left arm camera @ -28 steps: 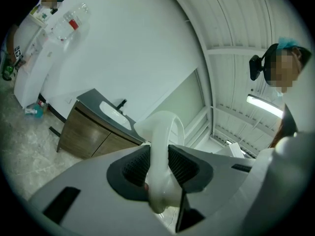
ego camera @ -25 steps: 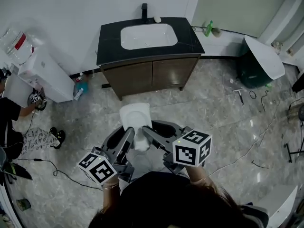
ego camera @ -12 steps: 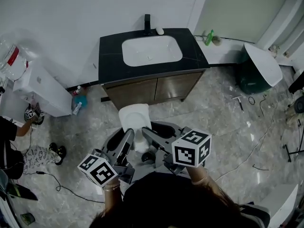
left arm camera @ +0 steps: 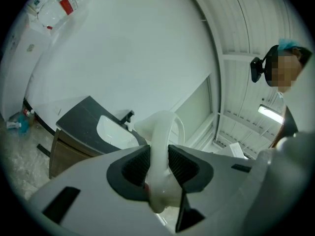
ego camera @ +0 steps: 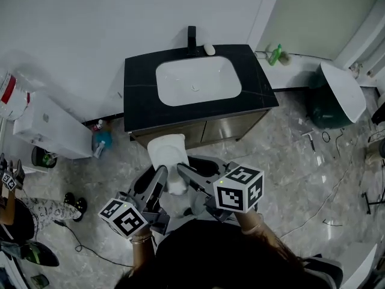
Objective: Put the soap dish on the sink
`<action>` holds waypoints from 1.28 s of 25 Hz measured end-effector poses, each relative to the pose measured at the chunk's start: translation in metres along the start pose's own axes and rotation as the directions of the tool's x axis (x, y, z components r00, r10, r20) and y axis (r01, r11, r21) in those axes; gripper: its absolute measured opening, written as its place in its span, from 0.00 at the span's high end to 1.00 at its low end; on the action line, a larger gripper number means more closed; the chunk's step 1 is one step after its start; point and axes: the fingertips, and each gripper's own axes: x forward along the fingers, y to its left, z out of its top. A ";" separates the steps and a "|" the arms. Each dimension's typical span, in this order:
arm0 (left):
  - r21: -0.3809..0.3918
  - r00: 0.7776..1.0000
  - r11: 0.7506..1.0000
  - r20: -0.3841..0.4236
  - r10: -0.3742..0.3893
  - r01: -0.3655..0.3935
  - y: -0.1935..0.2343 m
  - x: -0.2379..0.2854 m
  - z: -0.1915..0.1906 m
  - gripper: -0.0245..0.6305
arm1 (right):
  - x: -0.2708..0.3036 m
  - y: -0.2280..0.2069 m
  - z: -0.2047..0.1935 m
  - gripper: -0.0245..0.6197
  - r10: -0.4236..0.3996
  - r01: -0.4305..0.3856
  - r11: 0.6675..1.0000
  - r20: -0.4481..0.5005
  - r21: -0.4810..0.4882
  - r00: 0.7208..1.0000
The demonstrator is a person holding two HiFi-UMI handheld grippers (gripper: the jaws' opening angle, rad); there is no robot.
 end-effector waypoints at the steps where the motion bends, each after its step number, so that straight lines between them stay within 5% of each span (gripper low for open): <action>1: 0.004 1.000 1.000 0.002 0.004 -0.004 0.005 0.013 0.009 0.78 | 0.007 -0.010 0.012 0.77 0.008 -0.008 1.000 0.001 -0.002 1.000; 11: 0.028 0.999 0.999 0.031 0.018 -0.019 0.049 0.130 0.090 0.78 | 0.066 -0.097 0.121 0.77 0.054 -0.054 0.998 -0.004 -0.045 0.999; 21: 0.027 0.994 0.994 0.007 0.108 -0.109 0.099 0.185 0.129 0.78 | 0.124 -0.148 0.165 0.77 0.074 -0.078 0.995 -0.054 -0.068 0.996; 32: 0.010 0.994 0.994 -0.012 0.106 -0.106 0.196 0.250 0.199 0.78 | 0.229 -0.208 0.223 0.77 0.042 -0.045 0.998 -0.073 -0.043 0.996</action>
